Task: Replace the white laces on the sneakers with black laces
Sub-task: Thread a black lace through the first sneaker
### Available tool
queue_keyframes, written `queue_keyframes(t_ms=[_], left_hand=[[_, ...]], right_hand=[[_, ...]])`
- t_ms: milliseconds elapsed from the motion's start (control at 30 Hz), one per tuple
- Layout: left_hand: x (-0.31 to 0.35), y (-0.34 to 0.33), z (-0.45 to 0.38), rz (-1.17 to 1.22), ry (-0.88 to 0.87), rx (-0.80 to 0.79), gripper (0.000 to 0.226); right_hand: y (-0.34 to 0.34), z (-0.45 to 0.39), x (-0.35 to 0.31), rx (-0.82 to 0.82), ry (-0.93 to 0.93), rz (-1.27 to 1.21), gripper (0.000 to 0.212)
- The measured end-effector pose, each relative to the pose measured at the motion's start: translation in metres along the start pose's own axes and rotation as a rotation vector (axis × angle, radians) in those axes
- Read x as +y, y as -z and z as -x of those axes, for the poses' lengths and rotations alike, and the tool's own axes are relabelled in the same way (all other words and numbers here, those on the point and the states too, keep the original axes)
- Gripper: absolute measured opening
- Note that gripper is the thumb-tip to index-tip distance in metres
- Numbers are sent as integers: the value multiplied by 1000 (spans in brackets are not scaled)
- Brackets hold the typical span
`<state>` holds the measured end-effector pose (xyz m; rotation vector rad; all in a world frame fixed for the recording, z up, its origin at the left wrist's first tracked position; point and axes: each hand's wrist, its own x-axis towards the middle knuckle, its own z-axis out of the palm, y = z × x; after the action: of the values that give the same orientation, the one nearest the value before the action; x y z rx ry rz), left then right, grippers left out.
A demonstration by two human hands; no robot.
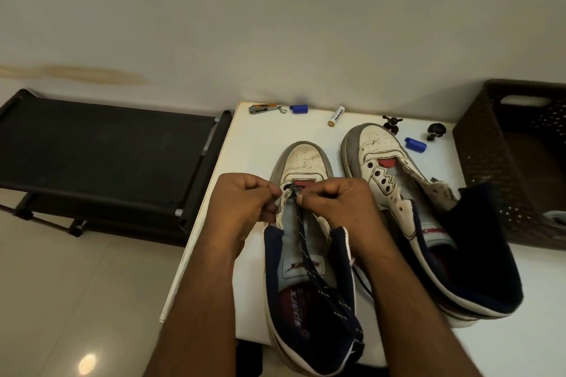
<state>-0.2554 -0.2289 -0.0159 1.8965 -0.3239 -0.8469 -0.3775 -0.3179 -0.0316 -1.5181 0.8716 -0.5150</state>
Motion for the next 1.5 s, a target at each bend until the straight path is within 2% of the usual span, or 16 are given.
queue_keyframes(t_ms=[133,200,233,333,400,433,567,767,1000,1100,1200,1267,1367,1500], left_hand=[[1,3,0,16,20,-32,22],[5,7,3,-14,8,-73,13],[7,9,6,-61,2,-101,7],[10,11,12,-319,-24,-121,23],[12,10,12,-350,-62,-97,10],[12,9,12,-346,-71,-78,6],[8,9,9,-137,4,-11,18],[3,9,5,76,74,-17,26],[1,9,1,148,84,-61,28],[1,8,0,148,88,-64,27],[0,9,-1,123,85,-62,25],[-1,10,-3,126,96,-62,15],[-6,8,-7,168,133,-51,20],[-9,3,-5,160,82,-85,15]], right_hand=[[0,1,4,3,2,-33,18],[-1,3,4,25,26,-39,18],[-2,4,3,34,40,-45,19],[-7,4,3,39,58,-61,27],[-7,3,4,37,50,-74,27],[-7,2,5,40,47,-78,25],[-7,1,9,42,43,-91,14],[-9,1,10,54,46,-53,13],[-21,3,18,186,57,54,10],[-21,2,21,191,57,51,10],[-23,0,24,196,89,148,9],[-23,-1,24,191,94,182,11],[-22,-1,23,179,110,255,8],[-25,0,19,187,129,413,11]])
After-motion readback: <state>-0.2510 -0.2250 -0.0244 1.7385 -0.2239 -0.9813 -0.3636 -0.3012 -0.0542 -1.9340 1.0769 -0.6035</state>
